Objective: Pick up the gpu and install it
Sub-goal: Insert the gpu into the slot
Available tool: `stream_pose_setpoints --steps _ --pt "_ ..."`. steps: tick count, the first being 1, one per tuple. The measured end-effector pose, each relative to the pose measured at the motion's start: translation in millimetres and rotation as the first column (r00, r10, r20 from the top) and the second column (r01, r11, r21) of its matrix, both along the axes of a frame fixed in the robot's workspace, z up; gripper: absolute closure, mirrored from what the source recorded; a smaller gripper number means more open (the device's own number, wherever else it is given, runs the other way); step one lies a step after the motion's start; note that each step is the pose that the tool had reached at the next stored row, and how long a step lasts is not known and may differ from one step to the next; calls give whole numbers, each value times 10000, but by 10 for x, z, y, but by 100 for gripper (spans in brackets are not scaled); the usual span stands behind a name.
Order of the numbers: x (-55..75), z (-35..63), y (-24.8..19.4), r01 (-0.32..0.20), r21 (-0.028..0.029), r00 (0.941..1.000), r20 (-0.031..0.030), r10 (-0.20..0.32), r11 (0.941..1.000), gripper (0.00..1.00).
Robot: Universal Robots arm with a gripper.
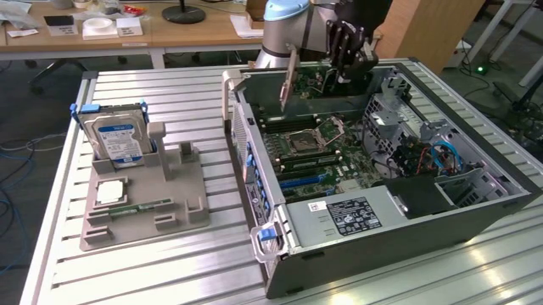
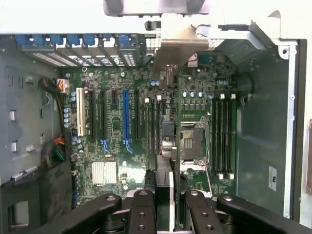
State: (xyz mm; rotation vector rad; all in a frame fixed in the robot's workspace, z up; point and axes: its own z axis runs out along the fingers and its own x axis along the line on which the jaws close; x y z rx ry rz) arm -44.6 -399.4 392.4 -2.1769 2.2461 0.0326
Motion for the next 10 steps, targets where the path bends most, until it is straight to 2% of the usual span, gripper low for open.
stream_pose_setpoints --steps 6,10 --pt "5 -34 -1 -531 10 9986 0 531 9986 73" --pt "7 -64 -5 -491 9 9988 12 490 9988 73"
